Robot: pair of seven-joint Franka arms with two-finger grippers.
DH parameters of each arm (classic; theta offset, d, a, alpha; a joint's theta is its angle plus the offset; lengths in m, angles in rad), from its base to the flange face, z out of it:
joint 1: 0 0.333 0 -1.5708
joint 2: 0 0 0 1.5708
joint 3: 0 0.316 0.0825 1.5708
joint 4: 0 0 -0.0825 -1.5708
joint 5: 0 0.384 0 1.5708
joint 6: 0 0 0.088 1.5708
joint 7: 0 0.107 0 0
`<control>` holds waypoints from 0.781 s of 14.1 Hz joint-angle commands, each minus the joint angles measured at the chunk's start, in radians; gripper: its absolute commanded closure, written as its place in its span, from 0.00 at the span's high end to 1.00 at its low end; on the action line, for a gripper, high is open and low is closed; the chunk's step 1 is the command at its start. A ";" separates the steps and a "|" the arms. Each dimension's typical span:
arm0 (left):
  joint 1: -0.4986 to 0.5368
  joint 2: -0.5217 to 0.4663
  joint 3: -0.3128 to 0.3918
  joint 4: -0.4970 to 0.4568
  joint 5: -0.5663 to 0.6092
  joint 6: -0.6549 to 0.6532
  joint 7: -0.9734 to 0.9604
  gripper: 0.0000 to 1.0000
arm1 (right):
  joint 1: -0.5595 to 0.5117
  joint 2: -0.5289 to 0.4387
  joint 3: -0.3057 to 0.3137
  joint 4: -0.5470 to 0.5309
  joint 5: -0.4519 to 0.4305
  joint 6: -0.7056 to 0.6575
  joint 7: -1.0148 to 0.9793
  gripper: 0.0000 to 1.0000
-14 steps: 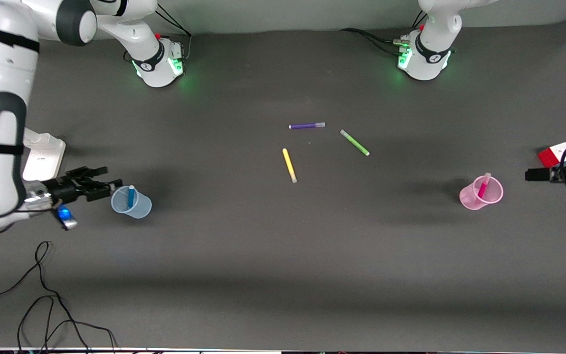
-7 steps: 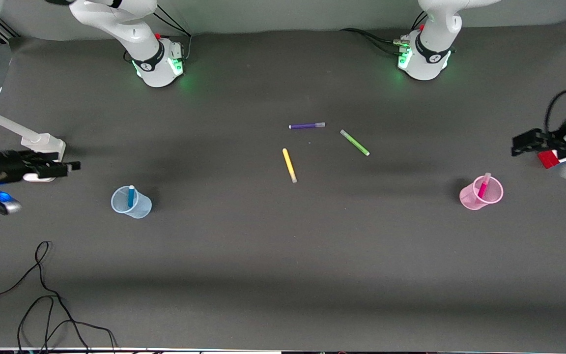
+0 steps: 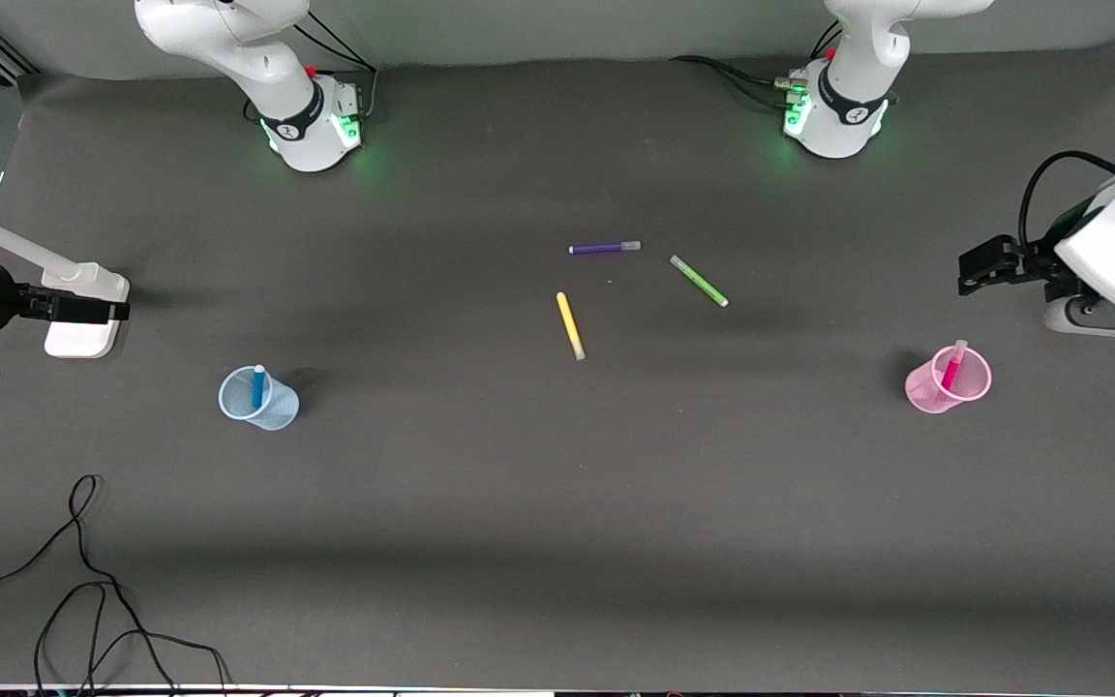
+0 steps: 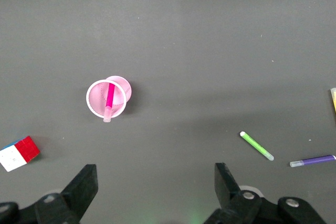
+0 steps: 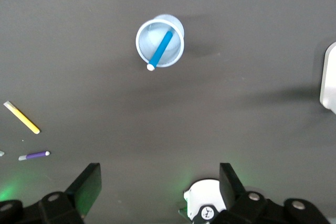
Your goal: Place pink and blue markers in matching cups
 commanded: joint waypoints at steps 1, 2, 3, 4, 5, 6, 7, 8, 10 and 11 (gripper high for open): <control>-0.012 -0.035 0.016 -0.029 -0.005 0.005 0.000 0.99 | 0.001 -0.055 0.002 0.000 -0.016 0.013 -0.013 1.00; -0.012 -0.035 0.016 -0.029 -0.005 0.008 0.000 0.99 | 0.006 -0.055 0.006 0.000 -0.028 0.015 -0.018 1.00; -0.010 -0.036 0.017 -0.029 -0.005 0.006 0.000 1.00 | 0.039 -0.063 0.002 -0.008 -0.044 0.019 -0.018 1.00; -0.010 -0.036 0.017 -0.029 -0.004 0.005 -0.001 1.00 | 0.074 -0.084 -0.003 -0.011 -0.085 0.030 -0.006 1.00; -0.010 -0.036 0.017 -0.030 -0.005 0.005 -0.002 1.00 | 0.075 -0.104 0.005 -0.017 -0.114 0.037 -0.003 1.00; -0.009 -0.036 0.016 -0.030 -0.004 0.005 -0.002 1.00 | 0.069 -0.130 0.012 -0.041 -0.122 0.041 -0.003 1.00; -0.001 -0.036 0.016 -0.030 -0.003 0.003 0.000 0.99 | 0.041 -0.168 0.060 -0.078 -0.134 0.051 -0.003 1.00; 0.002 -0.038 0.013 -0.030 0.000 0.003 0.000 1.00 | -0.026 -0.223 0.162 -0.132 -0.184 0.086 -0.003 1.00; 0.002 -0.038 0.013 -0.030 0.013 0.002 0.000 0.99 | -0.201 -0.343 0.367 -0.259 -0.209 0.160 -0.003 1.00; 0.002 -0.038 0.013 -0.030 0.016 0.002 0.000 0.99 | -0.256 -0.393 0.437 -0.317 -0.209 0.198 -0.003 1.00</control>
